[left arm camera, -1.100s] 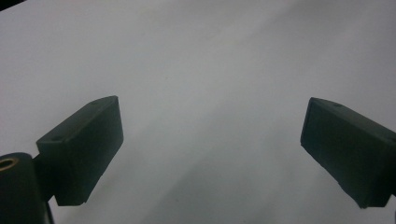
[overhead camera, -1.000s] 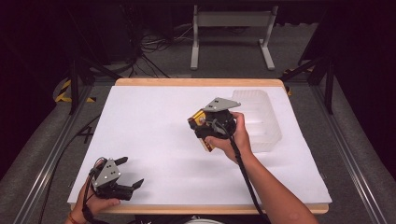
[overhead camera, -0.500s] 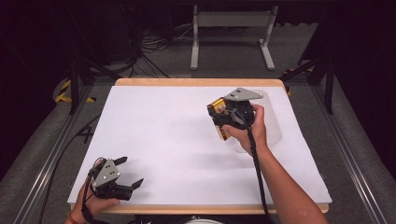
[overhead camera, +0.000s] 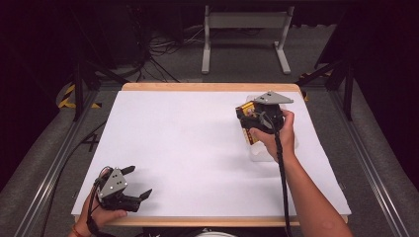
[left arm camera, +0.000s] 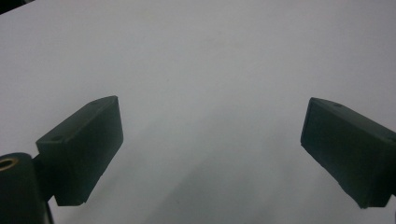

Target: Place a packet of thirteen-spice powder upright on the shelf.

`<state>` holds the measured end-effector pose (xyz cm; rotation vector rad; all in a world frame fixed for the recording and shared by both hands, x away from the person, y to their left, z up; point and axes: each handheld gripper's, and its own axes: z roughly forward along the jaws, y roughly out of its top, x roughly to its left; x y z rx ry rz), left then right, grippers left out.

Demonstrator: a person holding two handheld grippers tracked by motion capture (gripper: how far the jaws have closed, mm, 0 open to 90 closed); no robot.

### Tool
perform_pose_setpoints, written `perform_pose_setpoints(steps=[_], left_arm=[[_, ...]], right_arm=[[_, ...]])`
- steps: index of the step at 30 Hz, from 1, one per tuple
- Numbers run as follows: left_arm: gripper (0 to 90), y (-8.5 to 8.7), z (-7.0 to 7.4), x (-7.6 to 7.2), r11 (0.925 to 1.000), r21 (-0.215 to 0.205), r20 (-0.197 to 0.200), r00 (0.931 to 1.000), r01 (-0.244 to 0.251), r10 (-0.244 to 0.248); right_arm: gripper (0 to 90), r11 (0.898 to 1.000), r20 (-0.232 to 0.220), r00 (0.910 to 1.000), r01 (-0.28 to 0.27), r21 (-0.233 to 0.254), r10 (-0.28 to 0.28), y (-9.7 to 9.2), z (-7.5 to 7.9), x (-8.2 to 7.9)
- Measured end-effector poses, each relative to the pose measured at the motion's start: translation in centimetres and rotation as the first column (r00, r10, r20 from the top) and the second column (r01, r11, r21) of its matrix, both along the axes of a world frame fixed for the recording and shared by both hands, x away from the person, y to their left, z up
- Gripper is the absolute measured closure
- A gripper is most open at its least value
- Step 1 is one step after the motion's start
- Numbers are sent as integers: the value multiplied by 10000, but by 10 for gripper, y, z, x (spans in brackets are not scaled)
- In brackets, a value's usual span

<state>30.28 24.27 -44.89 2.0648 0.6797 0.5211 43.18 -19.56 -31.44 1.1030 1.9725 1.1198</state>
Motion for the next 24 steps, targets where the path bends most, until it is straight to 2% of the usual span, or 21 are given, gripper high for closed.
perform_pose_setpoints(steps=[12,20,24], left_arm=[[64,0,0,0,10000,25,-36,10000,24,-24],[64,-1,-1,1,10000,70,-57,10000,30,-30],[64,-2,-1,1,9999,99,-62,10000,77,-77]], right_arm=[[327,9978,-238,9977,645,149,-642,-23,-13,9],[327,9958,218,9956,910,108,-912,-30,-9,17],[326,9954,256,9950,962,27,-962,-31,-11,21]])
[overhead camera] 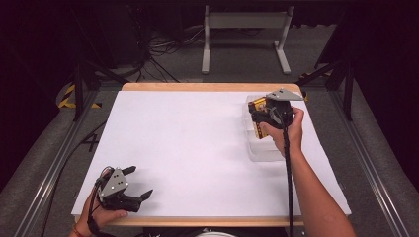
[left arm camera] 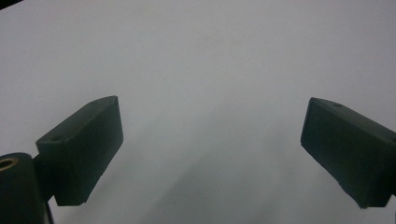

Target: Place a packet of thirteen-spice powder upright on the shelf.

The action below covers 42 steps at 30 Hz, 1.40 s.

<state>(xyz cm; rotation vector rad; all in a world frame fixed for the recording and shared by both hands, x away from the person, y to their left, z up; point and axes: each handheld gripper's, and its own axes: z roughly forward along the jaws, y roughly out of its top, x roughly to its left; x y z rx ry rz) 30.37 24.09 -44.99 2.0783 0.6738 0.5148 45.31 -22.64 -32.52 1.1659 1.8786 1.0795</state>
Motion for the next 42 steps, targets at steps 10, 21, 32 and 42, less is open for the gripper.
perform_pose_setpoints(steps=[10,21,32,42], left_arm=[[64,-2,-1,0,10000,90,-42,10000,5,-5],[64,-3,-2,1,9998,179,-72,10000,65,-64],[64,-3,-2,0,9997,231,-106,9999,88,-85],[64,-3,-2,0,9996,253,-66,9999,107,-105]], right_arm=[[326,9987,200,9992,340,368,-348,-8,-1,13],[327,9942,233,9945,1008,379,-1017,-17,-5,28],[327,9863,-102,9873,1588,436,-1585,-23,-16,39],[324,9848,-521,9846,1688,399,-1666,-27,-22,38]])
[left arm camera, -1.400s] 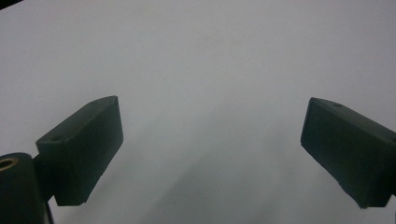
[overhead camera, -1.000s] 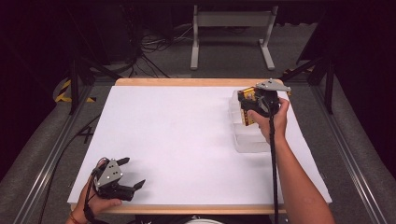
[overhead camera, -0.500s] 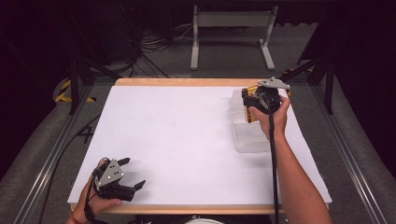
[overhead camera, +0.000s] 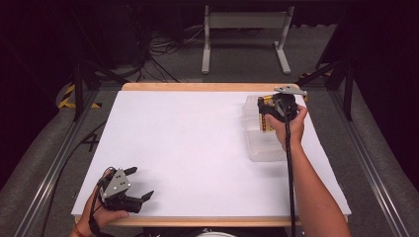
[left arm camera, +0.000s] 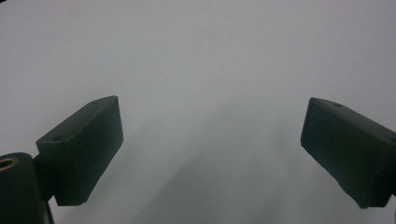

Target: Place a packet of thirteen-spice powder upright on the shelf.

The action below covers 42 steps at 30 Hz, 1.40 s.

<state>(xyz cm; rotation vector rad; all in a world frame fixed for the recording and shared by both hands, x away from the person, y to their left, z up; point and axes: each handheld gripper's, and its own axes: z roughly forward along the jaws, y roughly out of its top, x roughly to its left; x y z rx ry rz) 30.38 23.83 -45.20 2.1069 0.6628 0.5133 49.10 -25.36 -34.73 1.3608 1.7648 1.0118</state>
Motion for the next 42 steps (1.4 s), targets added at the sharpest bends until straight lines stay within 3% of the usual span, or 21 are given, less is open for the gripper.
perform_pose_setpoints(steps=[5,11,24,29,42], left_arm=[[64,0,0,0,10000,3,1,10000,-3,3],[64,-1,0,0,10000,0,-6,10000,-26,26],[64,-2,1,1,10000,-51,-5,10000,11,-11],[64,-2,1,2,10000,-7,32,10000,85,-85],[64,-4,1,4,9999,-23,40,9999,143,-143]], right_arm=[[322,9998,-272,9996,-92,153,96,-6,1,-7],[321,9993,-428,9988,-256,-254,244,-8,3,-14],[324,9955,-1048,9925,-704,-632,635,-8,2,-28],[324,9926,-1177,9903,-840,-879,734,-9,1,-30],[323,9916,-1202,9892,-947,-879,838,-14,0,-38]])
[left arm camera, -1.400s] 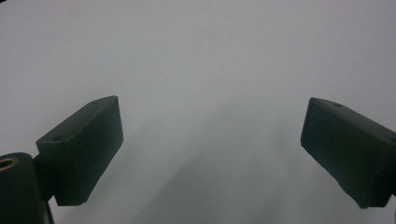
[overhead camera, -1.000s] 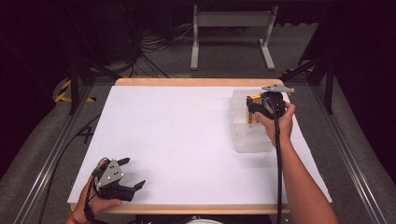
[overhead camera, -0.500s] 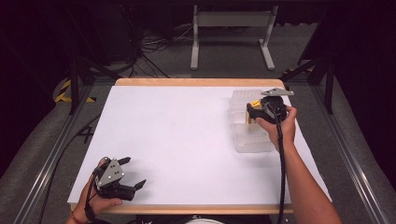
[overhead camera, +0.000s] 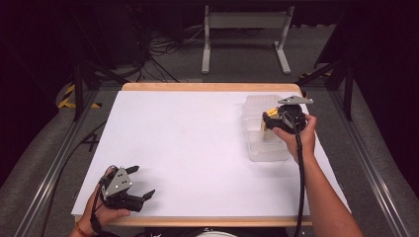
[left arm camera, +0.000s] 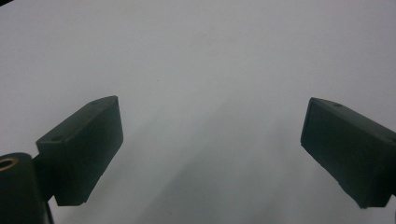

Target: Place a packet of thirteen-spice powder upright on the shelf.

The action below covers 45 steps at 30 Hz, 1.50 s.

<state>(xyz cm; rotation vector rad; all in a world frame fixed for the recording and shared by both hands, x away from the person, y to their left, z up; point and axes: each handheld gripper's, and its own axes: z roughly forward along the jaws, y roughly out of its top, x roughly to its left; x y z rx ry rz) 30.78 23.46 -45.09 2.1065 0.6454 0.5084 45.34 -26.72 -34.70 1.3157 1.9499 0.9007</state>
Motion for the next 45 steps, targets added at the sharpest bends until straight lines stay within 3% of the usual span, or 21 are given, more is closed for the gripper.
perform_pose_setpoints(steps=[8,22,38,41,45], left_arm=[[64,0,0,0,10000,-39,-47,10000,-22,22],[64,0,1,0,10000,11,26,10000,-18,18],[62,-2,1,3,10000,-32,80,10000,44,-44],[61,-3,1,4,10000,-55,56,10000,62,-61],[61,-4,1,6,9999,-68,62,9999,90,-90]], right_arm=[[314,9999,-25,10000,96,77,-96,-7,-3,-6],[262,9996,-5,9997,-252,-81,252,-13,-3,-16],[199,9919,463,9938,-972,-815,1012,-18,1,-49],[197,9863,605,9907,-1139,-1195,1217,-17,1,-60],[193,9825,719,9879,-1269,-1361,1376,-18,2,-69]])
